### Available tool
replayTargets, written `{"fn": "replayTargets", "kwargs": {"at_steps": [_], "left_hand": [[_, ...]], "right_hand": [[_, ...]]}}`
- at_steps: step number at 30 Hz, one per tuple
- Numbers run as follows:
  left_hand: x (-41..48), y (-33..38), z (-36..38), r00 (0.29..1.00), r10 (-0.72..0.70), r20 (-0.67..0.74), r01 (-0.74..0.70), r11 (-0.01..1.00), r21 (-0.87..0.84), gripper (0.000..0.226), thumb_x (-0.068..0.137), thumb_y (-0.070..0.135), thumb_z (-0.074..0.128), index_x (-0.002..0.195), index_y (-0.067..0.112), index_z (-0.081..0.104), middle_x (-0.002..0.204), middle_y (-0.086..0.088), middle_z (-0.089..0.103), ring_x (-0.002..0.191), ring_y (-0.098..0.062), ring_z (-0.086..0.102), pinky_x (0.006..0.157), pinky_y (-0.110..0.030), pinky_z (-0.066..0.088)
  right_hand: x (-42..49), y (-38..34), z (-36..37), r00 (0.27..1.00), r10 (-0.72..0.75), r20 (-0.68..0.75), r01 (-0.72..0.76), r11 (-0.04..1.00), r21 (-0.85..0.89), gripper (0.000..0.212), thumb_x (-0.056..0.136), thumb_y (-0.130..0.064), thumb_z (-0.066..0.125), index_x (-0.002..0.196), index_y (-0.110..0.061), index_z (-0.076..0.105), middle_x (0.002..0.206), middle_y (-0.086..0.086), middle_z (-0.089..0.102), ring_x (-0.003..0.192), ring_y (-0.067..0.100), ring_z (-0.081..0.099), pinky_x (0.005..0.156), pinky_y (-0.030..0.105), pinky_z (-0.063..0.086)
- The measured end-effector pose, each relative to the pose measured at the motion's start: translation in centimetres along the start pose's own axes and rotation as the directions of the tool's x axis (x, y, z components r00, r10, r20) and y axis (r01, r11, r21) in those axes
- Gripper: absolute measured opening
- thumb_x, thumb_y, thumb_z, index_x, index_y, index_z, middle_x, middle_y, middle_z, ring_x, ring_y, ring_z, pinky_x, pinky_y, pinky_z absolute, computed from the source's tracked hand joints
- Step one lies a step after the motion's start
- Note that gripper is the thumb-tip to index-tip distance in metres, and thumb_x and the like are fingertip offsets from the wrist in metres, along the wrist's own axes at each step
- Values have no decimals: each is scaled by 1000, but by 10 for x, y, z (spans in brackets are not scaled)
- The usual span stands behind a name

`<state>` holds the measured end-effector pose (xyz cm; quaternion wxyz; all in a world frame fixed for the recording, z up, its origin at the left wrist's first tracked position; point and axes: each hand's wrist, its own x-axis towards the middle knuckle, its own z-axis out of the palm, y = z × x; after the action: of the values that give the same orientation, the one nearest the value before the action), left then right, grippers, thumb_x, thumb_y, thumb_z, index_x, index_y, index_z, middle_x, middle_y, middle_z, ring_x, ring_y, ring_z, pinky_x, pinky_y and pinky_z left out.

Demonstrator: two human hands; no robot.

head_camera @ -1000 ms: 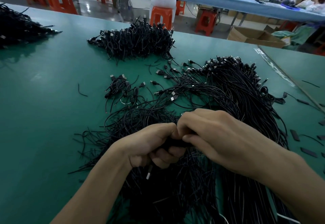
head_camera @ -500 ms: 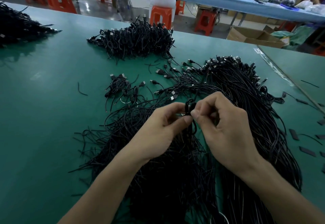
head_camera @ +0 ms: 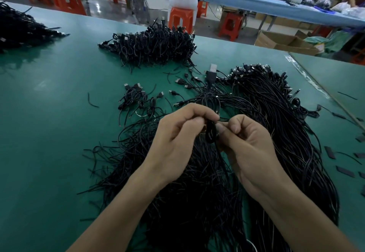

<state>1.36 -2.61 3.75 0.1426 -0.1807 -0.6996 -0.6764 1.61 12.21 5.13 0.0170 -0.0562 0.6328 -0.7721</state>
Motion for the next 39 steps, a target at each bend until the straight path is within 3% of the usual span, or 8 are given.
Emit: {"fn": "replayTargets", "kwargs": {"at_steps": [7,11,17,21,24,27,32,39], "left_hand": [[-1,-2,5,994,105,1,-105,991,82,58,85,5,77,119,47,54,107,1,73,99,-22,68,83,-38,54],[-1,-7,6,956,293,7,-278,899,338,23,83,9,73,98,26,73,102,10,64,98,-16,58,82,-29,49],[-4,-19,9,962,243,121,-270,804,530,38,79,-12,60,104,11,77,91,3,51,86,-13,45,77,-11,32],[-5,-15,11,988,37,151,-99,901,422,26,85,16,45,98,29,63,86,21,47,83,-6,46,74,-15,35],[-1,-7,6,978,-161,129,159,987,23,36,81,15,39,90,37,67,91,20,66,89,-3,60,75,-18,47],[3,-8,-5,955,-256,151,280,944,-172,50,87,25,31,113,27,73,113,1,73,110,-27,63,95,-47,51],[4,-7,-4,986,-107,128,104,994,33,32,87,27,68,116,40,70,98,-4,59,75,-20,53,61,-28,42],[2,-8,-3,981,109,159,-133,980,148,48,73,-12,67,100,27,76,96,-4,50,92,-18,50,78,-22,44]], "right_hand": [[5,-7,-4,1000,0,28,0,1000,27,33,81,-6,66,63,-23,45,76,14,49,64,11,50,58,20,45],[10,-5,-10,1000,19,-16,-19,999,32,37,89,2,63,67,-19,41,75,11,59,69,15,54,63,23,50],[15,-9,-14,984,-163,-67,155,981,-118,43,91,8,61,68,-18,37,69,-4,61,63,8,53,66,20,50],[10,-14,-9,922,-377,84,380,848,-370,43,89,9,64,69,-20,39,73,-4,61,73,7,61,73,18,53],[0,-6,-3,910,-383,159,413,796,-444,43,88,5,64,68,-24,38,76,-1,61,75,15,60,73,21,52],[-8,1,0,925,-331,187,380,789,-483,42,86,-6,62,66,-29,33,70,1,55,63,19,49,57,27,45],[-1,1,-4,945,-264,192,323,843,-430,39,88,3,60,66,-16,35,66,14,51,61,39,44,51,47,41],[14,-2,-16,981,-187,44,192,940,-282,49,88,9,65,65,-20,33,70,33,41,65,18,47,63,19,50]]}}
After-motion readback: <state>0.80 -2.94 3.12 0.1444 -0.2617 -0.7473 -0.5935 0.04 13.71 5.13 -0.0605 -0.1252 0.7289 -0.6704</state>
